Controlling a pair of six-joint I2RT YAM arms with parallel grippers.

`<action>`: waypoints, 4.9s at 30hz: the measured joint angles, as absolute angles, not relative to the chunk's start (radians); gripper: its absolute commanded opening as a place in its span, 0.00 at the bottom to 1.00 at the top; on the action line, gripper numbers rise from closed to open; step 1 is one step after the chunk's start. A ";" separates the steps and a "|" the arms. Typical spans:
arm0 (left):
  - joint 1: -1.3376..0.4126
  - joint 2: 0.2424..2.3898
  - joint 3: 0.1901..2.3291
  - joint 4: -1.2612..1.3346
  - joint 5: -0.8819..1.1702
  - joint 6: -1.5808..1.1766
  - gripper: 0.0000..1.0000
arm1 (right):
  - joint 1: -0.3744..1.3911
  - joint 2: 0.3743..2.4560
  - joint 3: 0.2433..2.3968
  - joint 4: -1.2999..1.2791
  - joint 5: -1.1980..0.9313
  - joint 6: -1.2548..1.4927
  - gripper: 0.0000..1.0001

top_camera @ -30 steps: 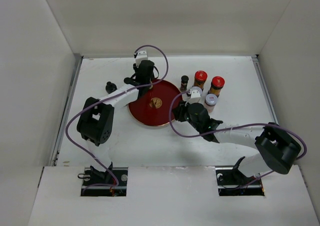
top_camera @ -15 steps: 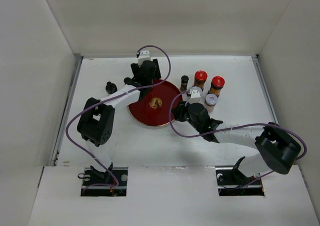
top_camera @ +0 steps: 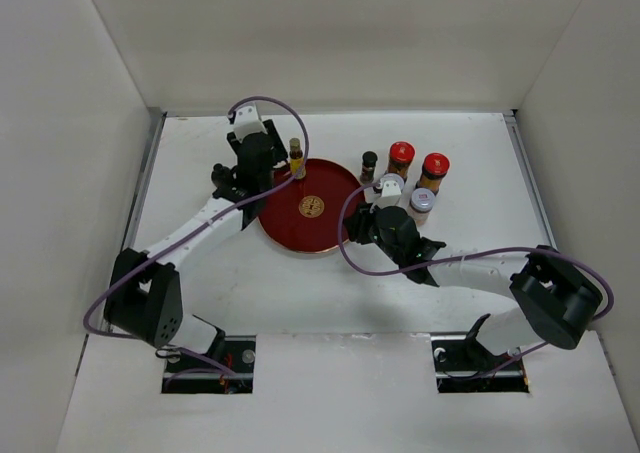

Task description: Organize the condiment bottles

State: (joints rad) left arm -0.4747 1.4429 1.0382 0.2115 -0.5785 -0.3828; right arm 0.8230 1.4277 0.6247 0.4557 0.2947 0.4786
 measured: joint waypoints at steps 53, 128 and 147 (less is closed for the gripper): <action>-0.392 1.463 1.075 0.178 -0.514 -0.381 0.27 | 0.823 1.451 0.628 0.455 0.295 0.476 0.46; -0.337 1.406 0.715 0.172 -0.567 -0.456 0.55 | 0.823 1.475 0.637 0.456 0.287 0.476 0.54; -0.340 1.361 0.766 0.167 -0.567 -0.443 0.27 | 0.823 1.480 0.639 0.456 0.279 0.476 0.54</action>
